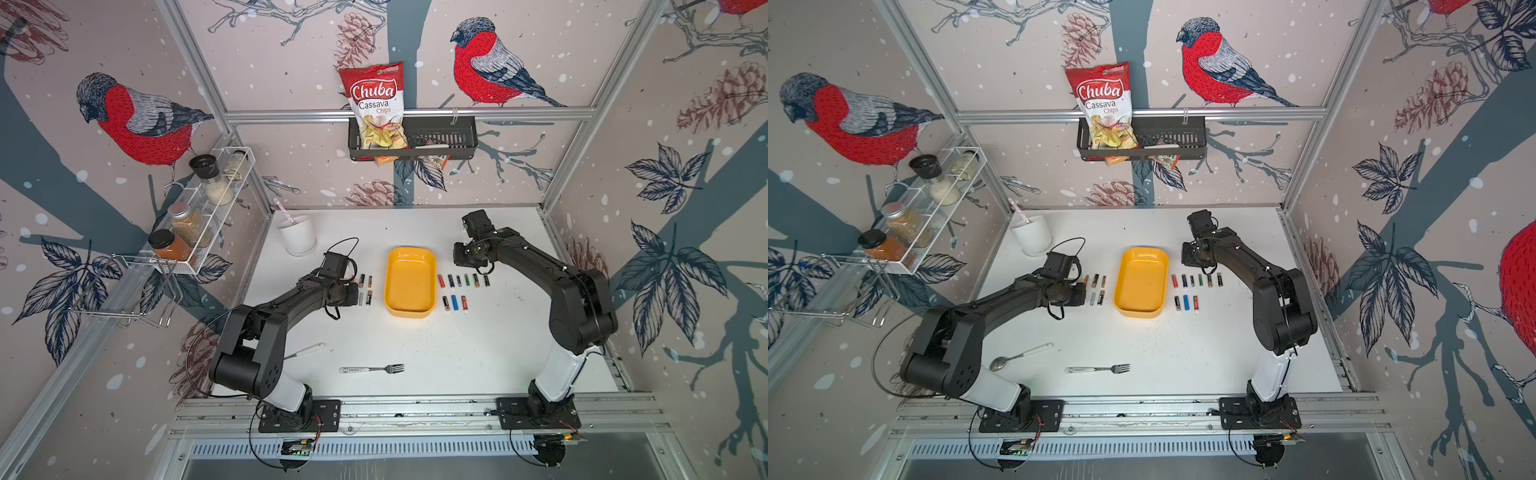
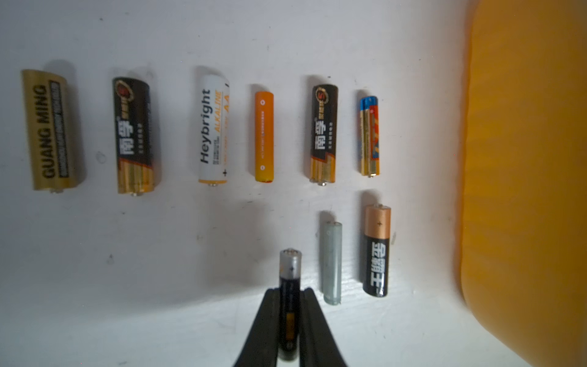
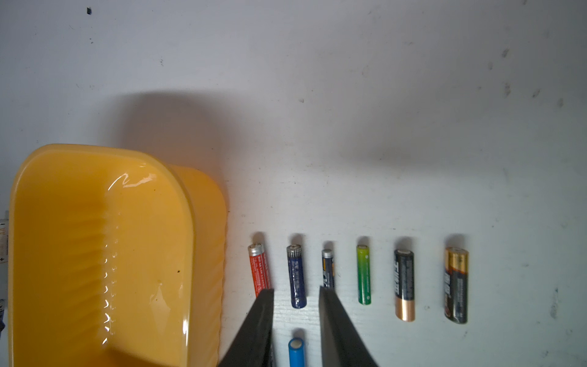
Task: Take the batteries out of the storage box
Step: Place the battery at the center of the board.
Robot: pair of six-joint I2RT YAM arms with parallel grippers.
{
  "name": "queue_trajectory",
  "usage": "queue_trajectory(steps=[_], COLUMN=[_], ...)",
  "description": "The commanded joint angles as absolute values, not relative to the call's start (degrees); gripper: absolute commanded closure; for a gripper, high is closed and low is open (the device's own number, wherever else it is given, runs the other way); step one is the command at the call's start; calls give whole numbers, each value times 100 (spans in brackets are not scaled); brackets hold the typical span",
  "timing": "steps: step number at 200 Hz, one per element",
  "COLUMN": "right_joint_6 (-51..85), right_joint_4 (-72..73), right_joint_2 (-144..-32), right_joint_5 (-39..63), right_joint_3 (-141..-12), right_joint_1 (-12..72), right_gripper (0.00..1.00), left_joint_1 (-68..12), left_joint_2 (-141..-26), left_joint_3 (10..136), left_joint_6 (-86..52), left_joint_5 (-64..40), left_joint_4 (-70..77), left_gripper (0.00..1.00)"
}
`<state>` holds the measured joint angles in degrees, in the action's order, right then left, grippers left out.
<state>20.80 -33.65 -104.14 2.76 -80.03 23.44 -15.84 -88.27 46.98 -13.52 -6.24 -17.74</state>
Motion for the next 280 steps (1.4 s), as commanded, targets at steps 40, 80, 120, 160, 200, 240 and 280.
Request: queue_trajectory(steps=[40, 80, 120, 160, 200, 240, 280], right_joint_6=[2004, 2001, 1997, 2002, 2007, 2001, 2009], right_joint_4=[-3437, -3419, -3410, -3403, -3402, -3411, -3404], right_joint_2=[-10485, -10493, -10494, -10503, -10493, -10483, -10475], right_joint_5=[246, 250, 255, 251, 254, 246, 255], right_joint_3=[-8095, -8053, -8064, -8051, -8034, -8024, -8024], right_joint_1=[2350, 2350, 2341, 2340, 2342, 2338, 2338], right_gripper=[69, 69, 69, 69, 69, 69, 69], left_joint_1=[-1563, -1547, -1549, -1547, -1548, -1547, -1549], left_joint_2=[-9087, -9207, -9298, -9347, -9352, -9300, -9202], left_joint_3=[4770, 4804, 4816, 4818, 4825, 4813, 4795], left_joint_6=[-1354, -1349, -1350, -1370, -1367, -1371, -1354], left_joint_5=[-570, -586, -571, -562, -530, -541, -523], left_joint_4=[-1630, -1580, -1577, -1588, -1608, -1616, -1605], left_gripper=[84, 83, 82, 81, 80, 77, 72])
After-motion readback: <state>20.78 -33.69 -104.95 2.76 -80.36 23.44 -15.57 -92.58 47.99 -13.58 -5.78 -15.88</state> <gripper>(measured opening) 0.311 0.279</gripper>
